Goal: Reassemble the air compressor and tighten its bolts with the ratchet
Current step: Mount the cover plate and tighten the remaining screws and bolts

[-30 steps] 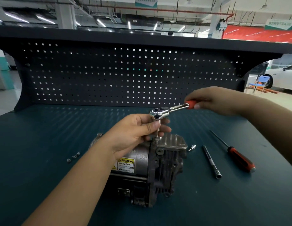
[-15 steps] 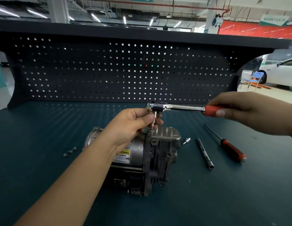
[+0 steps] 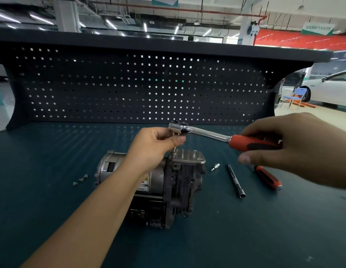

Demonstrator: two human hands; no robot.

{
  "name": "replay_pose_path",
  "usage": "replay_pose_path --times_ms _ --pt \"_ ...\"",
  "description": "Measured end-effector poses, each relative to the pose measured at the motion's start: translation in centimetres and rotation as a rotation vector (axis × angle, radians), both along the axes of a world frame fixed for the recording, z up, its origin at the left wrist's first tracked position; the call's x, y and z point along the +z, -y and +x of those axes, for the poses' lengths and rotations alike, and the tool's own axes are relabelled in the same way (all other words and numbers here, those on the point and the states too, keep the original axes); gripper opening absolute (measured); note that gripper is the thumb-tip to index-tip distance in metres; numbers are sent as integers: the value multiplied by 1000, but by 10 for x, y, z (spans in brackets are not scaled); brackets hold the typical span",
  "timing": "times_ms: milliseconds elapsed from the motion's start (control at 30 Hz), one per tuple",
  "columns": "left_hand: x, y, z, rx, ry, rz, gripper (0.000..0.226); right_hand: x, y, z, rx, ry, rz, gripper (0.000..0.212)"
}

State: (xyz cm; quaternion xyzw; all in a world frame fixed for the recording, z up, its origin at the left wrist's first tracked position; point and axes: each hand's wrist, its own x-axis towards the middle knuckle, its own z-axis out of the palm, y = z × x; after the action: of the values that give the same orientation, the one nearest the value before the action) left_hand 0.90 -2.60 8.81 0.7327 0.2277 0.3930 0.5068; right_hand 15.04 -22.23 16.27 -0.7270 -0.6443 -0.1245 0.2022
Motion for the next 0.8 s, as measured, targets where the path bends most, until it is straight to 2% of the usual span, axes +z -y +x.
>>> replay_pose_path --times_ms 100,200,267,400,500,633,700,800 --pt "1 -2 -1 -84 14 -45 14 5 -13 35 43 -120 -122 46" --pt "0 -5 -1 -167 28 -83 14 -1 -42 68 55 -213 -195 19" --pt "1 -8 -2 -234 24 -107 15 -10 -72 81 80 -170 -181 33" --pt "3 -16 -4 -320 -13 -149 16 -27 -129 78 98 -67 -101 25" --pt "2 -17 -5 -354 -17 -142 17 -31 -137 78 99 -53 -116 24" --pt "1 -17 -6 -258 -8 -120 18 -25 -101 85 90 -14 -80 24" --pt "0 -17 -5 -165 8 -111 29 -21 -74 82 99 3 -62 24" --pt "0 -11 -2 -78 26 -60 32 -10 -37 59 137 -46 -24 15"
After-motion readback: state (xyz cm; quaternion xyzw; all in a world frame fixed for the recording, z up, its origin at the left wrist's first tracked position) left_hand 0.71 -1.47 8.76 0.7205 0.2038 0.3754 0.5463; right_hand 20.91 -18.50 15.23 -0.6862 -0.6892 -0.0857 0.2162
